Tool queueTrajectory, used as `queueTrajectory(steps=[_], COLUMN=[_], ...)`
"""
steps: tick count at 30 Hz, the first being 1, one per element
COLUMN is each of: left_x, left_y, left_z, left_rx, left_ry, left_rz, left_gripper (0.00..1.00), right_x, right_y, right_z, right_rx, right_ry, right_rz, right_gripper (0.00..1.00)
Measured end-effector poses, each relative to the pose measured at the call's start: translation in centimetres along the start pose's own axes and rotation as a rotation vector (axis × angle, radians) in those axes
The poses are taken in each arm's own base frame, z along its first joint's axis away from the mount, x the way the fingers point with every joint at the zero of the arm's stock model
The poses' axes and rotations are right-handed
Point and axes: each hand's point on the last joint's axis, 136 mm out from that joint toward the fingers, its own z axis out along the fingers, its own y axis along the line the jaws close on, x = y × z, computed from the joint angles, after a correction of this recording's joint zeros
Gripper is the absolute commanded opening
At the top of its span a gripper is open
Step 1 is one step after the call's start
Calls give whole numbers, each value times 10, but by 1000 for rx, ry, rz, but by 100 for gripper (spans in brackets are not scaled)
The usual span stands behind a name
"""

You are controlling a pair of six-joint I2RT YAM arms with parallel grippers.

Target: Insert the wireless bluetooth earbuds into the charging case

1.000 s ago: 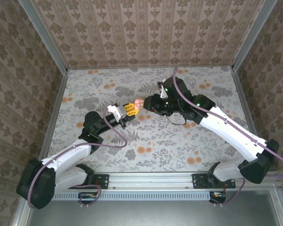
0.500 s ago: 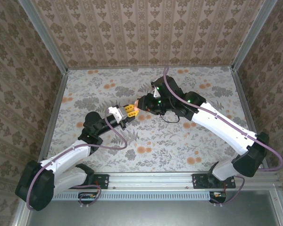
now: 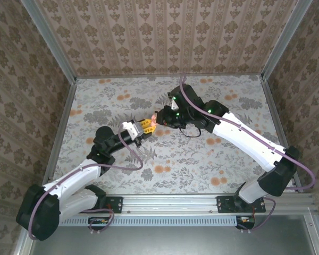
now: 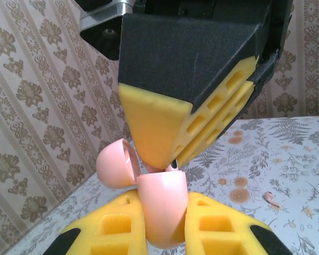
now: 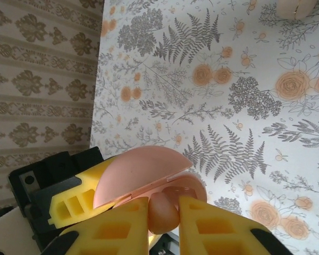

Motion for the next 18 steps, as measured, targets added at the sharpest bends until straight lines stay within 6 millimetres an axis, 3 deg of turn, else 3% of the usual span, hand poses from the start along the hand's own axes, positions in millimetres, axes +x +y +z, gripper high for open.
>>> queueTrajectory(steps=[18], left_x=[-7], left_y=[-17], left_z=[-3], left_rx=[143], left_ry=[-50], left_rz=[-105], left_gripper=[0], right_x=[14], right_y=[9], right_z=[-12], right_rx=[-28], right_ry=[57], right_rz=[-423], right_gripper=[11])
